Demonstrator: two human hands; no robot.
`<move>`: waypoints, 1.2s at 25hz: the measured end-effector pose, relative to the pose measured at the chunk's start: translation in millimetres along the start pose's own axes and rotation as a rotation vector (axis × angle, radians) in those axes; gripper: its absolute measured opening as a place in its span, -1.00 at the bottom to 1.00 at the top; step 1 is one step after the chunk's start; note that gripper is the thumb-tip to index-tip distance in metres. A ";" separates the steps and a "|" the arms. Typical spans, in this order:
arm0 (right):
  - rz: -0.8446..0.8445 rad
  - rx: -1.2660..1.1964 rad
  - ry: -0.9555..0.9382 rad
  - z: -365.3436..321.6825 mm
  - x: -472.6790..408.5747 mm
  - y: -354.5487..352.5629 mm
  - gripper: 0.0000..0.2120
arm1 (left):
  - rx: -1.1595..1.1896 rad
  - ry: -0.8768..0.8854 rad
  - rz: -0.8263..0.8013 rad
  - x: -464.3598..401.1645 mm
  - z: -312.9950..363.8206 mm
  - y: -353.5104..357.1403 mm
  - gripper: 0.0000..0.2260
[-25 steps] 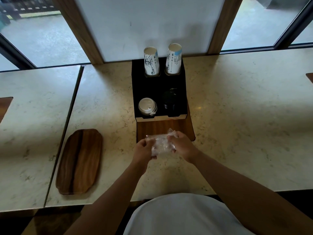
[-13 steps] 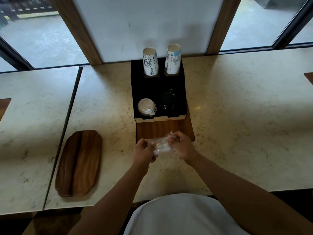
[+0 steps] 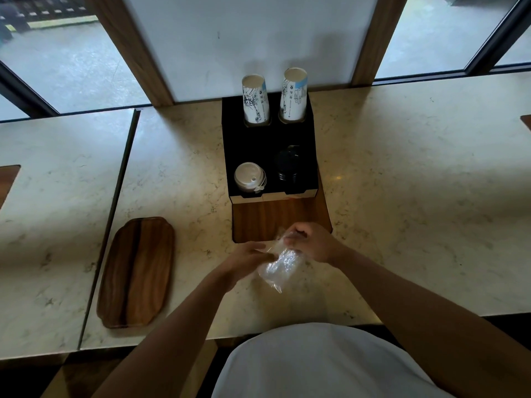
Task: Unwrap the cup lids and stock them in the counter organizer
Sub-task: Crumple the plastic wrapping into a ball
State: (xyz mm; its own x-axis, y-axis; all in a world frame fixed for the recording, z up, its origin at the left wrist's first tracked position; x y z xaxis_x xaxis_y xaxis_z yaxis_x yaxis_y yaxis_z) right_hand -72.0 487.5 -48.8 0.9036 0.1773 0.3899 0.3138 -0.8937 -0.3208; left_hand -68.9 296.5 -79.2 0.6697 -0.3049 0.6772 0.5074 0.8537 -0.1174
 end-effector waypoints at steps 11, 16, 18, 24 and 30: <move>-0.129 -0.340 0.240 23.0 12.7 19.4 -0.56 | 0.320 0.097 0.138 5.2 1.0 9.5 -0.83; -0.032 -0.319 0.171 21.2 10.7 17.6 -0.85 | 0.509 0.063 0.118 3.6 1.8 16.3 -0.78; -0.007 -0.340 0.194 20.7 10.6 14.2 -0.86 | 0.583 0.038 0.060 3.5 1.6 17.3 -0.81; -0.050 -0.491 0.185 17.1 13.9 13.5 -0.76 | 0.722 0.046 -0.014 6.6 5.1 15.8 -0.69; -0.048 -0.887 0.233 12.3 17.2 21.8 -0.70 | 1.001 -0.087 -0.047 6.8 0.7 21.8 -0.64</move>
State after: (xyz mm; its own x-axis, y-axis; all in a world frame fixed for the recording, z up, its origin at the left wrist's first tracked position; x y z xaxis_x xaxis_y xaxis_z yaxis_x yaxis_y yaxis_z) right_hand -46.0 476.2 -59.7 0.7838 0.2210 0.5804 -0.0758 -0.8935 0.4427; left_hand -53.7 313.3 -76.6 0.5983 -0.3497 0.7210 -0.1838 0.8159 0.5482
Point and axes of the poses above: each hand's wrist, its own x-axis away from the middle knuckle, its own y-axis out of the palm, z = x × y, the point moved 7 cm from there along -x, towards the middle knuckle, and after that the axes turned 4 degrees about x, right-handed, at the moved point
